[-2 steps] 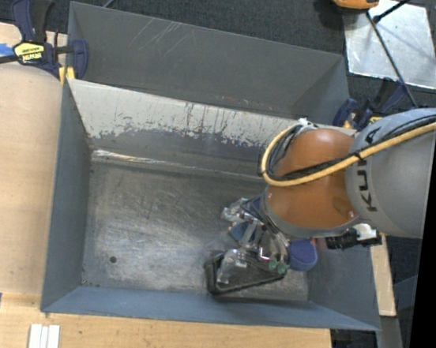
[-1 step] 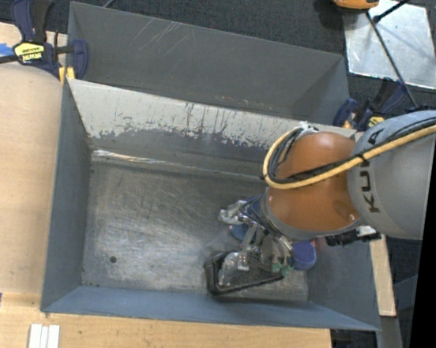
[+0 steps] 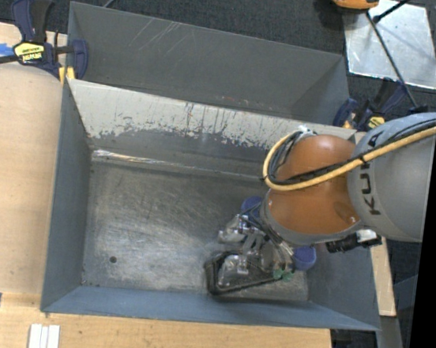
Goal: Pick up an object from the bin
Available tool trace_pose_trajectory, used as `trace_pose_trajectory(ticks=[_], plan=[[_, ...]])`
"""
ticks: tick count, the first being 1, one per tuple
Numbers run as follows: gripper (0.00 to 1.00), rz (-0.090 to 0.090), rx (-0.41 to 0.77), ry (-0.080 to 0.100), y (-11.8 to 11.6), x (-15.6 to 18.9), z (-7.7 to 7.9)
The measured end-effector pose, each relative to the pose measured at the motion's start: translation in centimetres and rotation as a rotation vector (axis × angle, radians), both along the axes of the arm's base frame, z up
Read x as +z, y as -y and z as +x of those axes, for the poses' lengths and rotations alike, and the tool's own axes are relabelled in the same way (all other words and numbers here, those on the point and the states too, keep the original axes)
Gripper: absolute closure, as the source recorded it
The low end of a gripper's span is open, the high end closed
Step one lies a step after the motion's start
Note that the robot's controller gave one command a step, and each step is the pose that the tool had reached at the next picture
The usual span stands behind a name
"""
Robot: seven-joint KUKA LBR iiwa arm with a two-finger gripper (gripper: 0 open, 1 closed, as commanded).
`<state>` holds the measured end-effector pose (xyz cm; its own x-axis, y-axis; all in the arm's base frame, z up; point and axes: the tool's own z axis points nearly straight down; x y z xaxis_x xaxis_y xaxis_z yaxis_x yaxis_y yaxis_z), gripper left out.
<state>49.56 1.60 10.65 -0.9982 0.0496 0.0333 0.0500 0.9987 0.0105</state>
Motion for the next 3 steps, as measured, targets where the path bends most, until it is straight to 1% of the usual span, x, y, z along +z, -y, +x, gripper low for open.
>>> trace_pose_trajectory(ticks=[1, 2, 3], plan=[[1.0, -0.011, 0.152, 0.045, 0.6, 13.8, -0.1], [0.0, -0.01, 0.149, 0.036, 0.6, 13.3, -0.3], [0.0, -0.006, 0.256, 0.034, 1.1, 0.3, 1.4]])
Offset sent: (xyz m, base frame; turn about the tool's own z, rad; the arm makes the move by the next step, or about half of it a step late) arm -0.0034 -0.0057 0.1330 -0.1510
